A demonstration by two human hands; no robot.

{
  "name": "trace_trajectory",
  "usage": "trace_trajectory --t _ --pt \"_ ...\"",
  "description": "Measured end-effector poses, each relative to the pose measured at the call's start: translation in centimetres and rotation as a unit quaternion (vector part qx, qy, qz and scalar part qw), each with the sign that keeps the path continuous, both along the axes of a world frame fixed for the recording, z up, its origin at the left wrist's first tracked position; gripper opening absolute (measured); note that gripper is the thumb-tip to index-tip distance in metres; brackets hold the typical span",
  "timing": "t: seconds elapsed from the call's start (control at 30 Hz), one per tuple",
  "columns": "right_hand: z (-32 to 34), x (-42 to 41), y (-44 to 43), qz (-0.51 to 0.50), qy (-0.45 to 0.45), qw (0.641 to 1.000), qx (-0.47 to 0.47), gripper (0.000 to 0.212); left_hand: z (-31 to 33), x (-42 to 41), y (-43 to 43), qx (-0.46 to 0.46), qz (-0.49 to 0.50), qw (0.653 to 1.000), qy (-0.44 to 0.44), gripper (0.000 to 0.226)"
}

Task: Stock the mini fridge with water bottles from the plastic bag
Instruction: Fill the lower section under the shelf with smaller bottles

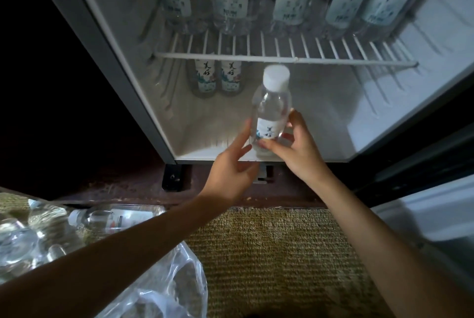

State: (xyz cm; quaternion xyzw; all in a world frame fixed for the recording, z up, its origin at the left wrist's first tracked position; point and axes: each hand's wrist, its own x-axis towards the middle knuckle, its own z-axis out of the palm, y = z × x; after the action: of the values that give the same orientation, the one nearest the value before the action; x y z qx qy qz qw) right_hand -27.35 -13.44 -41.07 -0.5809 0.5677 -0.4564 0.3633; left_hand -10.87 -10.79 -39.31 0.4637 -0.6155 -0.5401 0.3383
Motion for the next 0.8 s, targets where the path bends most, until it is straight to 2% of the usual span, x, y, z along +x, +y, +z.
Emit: trace_trajectory --t 0.13,0.3,0.43,0.6,0.8 --pt "-1.1 0.4 0.6 -0.057 -0.004 0.998 -0.038 0.071 -0.6 -0.1 1.3 -0.008 -0.031 0.999 -0.030 0.083" --pt "-1.9 0.8 -0.3 -0.094 -0.059 0.994 -0.023 0.068 -0.8 -0.8 1.0 -0.011 -0.050 0.997 -0.059 0.084" --pt "-1.9 0.7 -3.1 -0.090 -0.050 0.995 -0.009 0.060 -1.3 -1.3 -1.7 0.011 -0.024 0.999 -0.036 0.083" --pt "-2.3 1.0 -7.1 -0.109 -0.095 0.989 -0.013 0.057 -0.5 -2.0 -5.2 -0.001 -0.003 0.998 -0.065 0.082" --pt "-1.6 1.2 -10.1 -0.140 -0.037 0.989 -0.026 0.042 -0.1 -3.0 -8.4 0.010 0.034 0.998 -0.052 0.087"
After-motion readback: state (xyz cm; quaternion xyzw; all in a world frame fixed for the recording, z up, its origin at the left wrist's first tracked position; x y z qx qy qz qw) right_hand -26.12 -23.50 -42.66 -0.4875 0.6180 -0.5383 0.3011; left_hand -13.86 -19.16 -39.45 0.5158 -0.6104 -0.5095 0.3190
